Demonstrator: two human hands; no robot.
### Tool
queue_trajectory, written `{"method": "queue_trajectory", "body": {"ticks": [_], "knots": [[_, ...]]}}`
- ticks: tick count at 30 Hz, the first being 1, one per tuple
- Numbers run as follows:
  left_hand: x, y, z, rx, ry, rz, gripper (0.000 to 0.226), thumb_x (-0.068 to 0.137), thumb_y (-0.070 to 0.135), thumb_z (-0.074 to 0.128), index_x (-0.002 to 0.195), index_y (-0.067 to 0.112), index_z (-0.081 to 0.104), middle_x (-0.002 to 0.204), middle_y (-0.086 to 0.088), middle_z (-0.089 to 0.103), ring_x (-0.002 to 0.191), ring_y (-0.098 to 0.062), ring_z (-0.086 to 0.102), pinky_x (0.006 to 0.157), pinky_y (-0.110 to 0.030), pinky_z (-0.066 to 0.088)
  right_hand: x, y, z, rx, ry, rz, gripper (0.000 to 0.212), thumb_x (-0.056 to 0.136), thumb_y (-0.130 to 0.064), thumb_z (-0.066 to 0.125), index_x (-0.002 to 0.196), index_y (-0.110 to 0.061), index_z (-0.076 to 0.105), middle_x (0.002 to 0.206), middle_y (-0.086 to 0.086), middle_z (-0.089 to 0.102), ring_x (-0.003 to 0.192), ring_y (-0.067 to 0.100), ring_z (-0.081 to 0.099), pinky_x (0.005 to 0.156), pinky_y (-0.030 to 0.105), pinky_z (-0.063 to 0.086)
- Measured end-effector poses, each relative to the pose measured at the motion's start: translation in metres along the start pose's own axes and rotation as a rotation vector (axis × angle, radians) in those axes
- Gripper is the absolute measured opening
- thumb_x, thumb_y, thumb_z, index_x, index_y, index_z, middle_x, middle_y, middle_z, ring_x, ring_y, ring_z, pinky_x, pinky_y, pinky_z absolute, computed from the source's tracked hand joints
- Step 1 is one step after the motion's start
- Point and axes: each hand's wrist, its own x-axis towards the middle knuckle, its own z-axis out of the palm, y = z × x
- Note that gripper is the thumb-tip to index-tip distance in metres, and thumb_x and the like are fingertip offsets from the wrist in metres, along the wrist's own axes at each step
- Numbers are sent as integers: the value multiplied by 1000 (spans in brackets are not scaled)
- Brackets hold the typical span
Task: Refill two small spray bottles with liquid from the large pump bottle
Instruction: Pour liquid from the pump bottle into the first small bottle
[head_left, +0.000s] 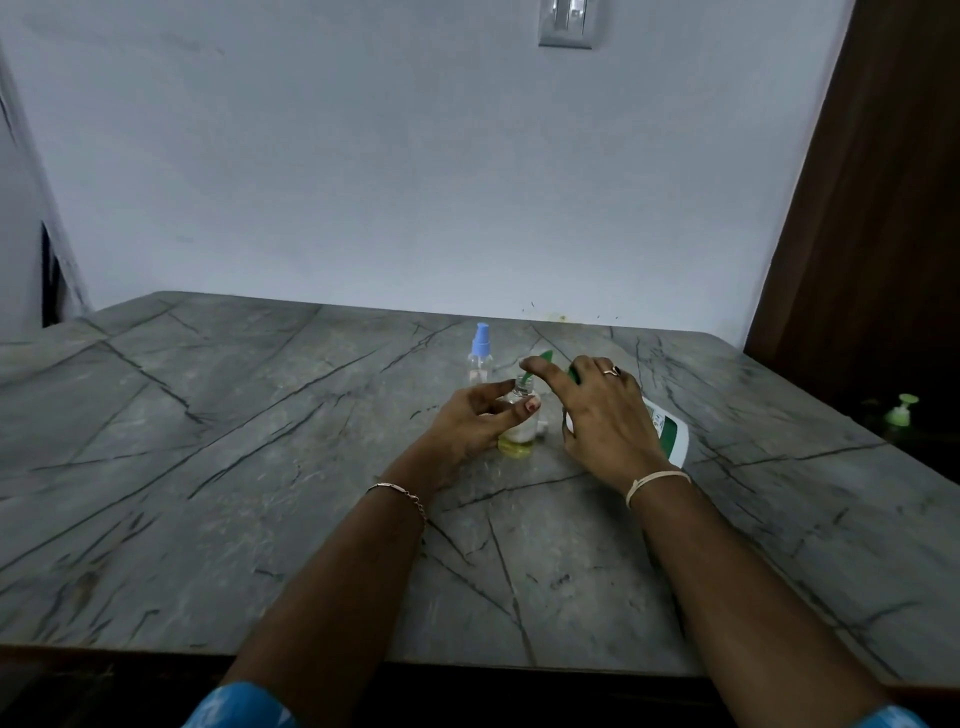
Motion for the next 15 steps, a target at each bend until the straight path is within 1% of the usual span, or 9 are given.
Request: {"method": "queue_trajectory", "body": {"ticks": [2, 4, 6, 9, 12, 15], "knots": [[-2, 1, -1, 72, -2, 13, 79, 66, 48, 78, 134, 19, 50, 115, -5, 66, 109, -17, 62, 99, -42, 48, 0, 0, 0, 2, 2, 3, 77, 78, -16, 67, 141, -38, 30, 109, 10, 53, 105, 30, 51, 91, 46, 42], [-4, 1, -2, 144, -20, 34, 85, 64, 43, 77, 138, 16, 44, 115, -3, 66, 111, -17, 61, 102, -40, 46, 1, -1, 0, 20, 5, 13, 73, 78, -15, 66, 139, -37, 32, 110, 9, 53, 107, 29, 50, 93, 45, 40], [-5, 1, -3, 184, -31, 44, 87, 63, 36, 80, 139, 16, 42, 118, -3, 66, 110, -16, 61, 102, -38, 46, 3, -3, 0, 43, 13, 24, 71, 77, -13, 67, 136, -36, 35, 111, 7, 53, 109, 28, 49, 94, 43, 40], [-4, 0, -4, 176, -30, 40, 87, 64, 21, 84, 140, 16, 41, 118, -3, 66, 106, -17, 63, 98, -34, 49, 4, -4, 1, 51, 33, 21, 72, 73, -11, 69, 134, -35, 38, 109, 6, 54, 106, 28, 51, 92, 43, 41], [-4, -2, -3, 162, -31, 44, 91, 62, 13, 85, 141, 17, 40, 117, -2, 65, 104, -17, 64, 95, -33, 51, 2, -3, 0, 37, 14, 10, 74, 75, -14, 68, 138, -35, 35, 111, 8, 53, 108, 29, 50, 93, 44, 41], [-5, -4, -3, 178, -28, 58, 93, 61, 9, 86, 140, 19, 40, 117, -2, 65, 102, -15, 64, 87, -22, 52, -1, 0, -1, 18, -8, 9, 77, 78, -17, 67, 142, -37, 30, 114, 9, 52, 110, 28, 49, 96, 45, 39]]}}
